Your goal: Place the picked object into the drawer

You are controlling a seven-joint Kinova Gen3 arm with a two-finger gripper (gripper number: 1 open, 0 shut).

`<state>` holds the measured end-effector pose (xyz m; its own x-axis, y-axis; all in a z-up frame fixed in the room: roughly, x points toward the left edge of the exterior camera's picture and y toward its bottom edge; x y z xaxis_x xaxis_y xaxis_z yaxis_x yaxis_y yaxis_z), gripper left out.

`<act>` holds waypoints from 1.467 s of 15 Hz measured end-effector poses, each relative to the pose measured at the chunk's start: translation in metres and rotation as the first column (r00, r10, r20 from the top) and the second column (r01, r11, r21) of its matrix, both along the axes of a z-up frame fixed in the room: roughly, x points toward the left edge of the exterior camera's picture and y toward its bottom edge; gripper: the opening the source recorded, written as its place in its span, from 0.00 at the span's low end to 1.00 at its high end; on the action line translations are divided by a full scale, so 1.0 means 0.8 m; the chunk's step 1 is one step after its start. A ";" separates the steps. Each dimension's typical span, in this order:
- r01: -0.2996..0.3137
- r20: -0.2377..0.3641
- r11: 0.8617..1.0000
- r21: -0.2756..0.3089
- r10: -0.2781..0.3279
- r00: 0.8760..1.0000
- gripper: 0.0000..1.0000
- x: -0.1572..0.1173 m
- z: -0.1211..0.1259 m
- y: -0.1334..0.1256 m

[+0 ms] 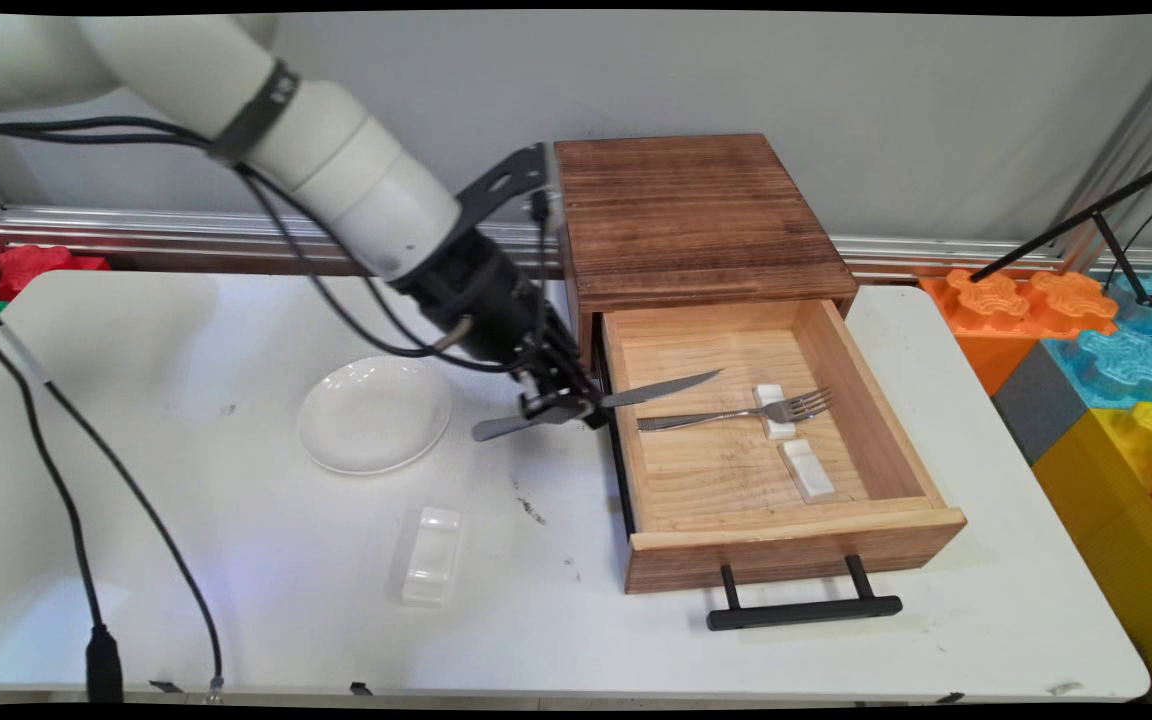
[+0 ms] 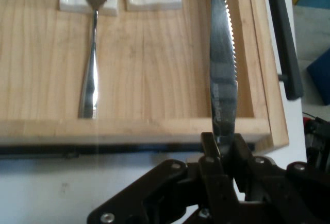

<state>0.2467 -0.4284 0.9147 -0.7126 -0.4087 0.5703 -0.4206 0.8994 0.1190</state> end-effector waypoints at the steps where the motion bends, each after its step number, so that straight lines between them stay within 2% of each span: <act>1: -0.003 0.000 1.000 0.003 0.003 1.000 0.00 -0.010 0.001 -0.005; 9: -0.010 0.012 1.000 0.009 0.010 1.000 0.00 -0.080 -0.003 -0.042; 22: 0.033 0.033 0.998 -0.046 -0.032 0.999 0.00 -0.169 -0.033 -0.079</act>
<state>0.1116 -0.4912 0.8881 -0.7432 -0.3588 0.5647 -0.3939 0.9169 0.0641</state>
